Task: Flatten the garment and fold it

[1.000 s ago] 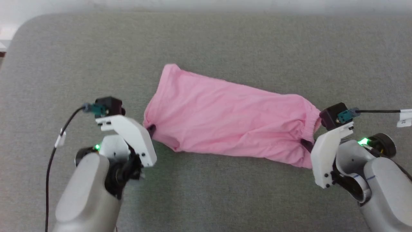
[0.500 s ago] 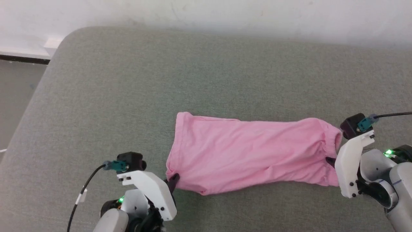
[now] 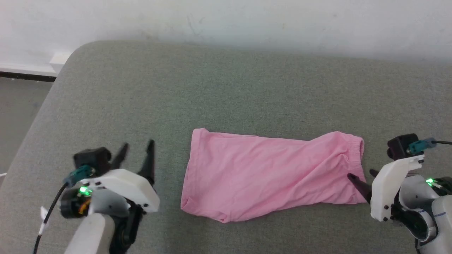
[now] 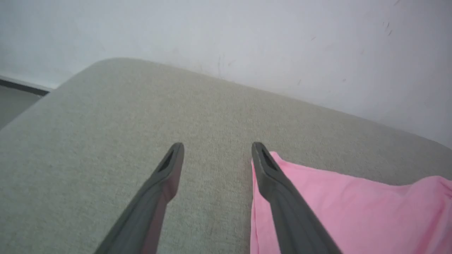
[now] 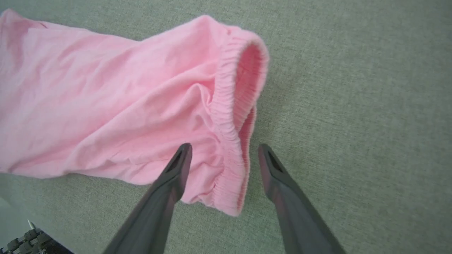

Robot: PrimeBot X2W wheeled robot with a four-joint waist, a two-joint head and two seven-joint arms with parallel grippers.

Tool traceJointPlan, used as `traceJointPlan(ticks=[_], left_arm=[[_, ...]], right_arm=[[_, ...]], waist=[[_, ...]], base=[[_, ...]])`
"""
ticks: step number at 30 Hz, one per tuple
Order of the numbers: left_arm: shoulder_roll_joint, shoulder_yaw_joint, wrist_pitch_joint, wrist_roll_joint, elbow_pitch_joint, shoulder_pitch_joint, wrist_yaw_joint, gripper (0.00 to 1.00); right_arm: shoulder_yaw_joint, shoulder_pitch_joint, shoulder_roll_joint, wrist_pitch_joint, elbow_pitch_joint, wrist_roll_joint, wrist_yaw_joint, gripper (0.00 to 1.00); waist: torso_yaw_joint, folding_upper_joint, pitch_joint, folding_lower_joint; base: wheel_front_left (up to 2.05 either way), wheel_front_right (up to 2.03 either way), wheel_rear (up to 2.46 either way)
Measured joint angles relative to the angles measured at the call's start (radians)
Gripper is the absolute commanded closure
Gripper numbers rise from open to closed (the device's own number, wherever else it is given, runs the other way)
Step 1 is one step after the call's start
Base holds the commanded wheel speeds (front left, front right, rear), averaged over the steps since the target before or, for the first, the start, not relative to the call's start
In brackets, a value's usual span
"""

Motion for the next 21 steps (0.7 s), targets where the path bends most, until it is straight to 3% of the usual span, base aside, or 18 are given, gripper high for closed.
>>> traceJointPlan(ticks=[4, 8, 14, 21], left_arm=[[0.037, 0.025, -0.219, 0.115, -0.046, -0.001, 0.021, 0.00], [0.040, 0.032, -0.402, 0.195, -0.050, -0.001, 0.035, 0.00], [-0.003, 0.029, -0.449, 0.260, -0.055, -0.002, 0.048, 0.00], [-0.058, 0.049, -0.450, 0.347, -0.122, -0.015, 0.034, 0.00]], right_arm=[[-0.085, 0.024, 0.058, 0.007, -0.073, -0.065, 0.000, 0.00], [-0.131, 0.010, 0.118, 0.053, -0.106, -0.148, 0.000, 0.00], [-0.172, -0.065, 0.170, 0.118, -0.051, -0.271, 0.000, 0.00], [-0.145, -0.095, 0.172, 0.145, 0.055, -0.294, 0.000, 0.00]], waist=[[-0.011, 0.0000, -0.004, 0.0000], [-0.018, 0.0000, 0.009, 0.0001], [-0.021, 0.0000, 0.044, 0.0002], [-0.012, 0.0000, 0.090, 0.0003]], base=[[0.00, 0.00, 0.00], [0.00, 0.00, 0.00], [0.00, 0.00, 0.00], [0.00, 0.00, 0.00]])
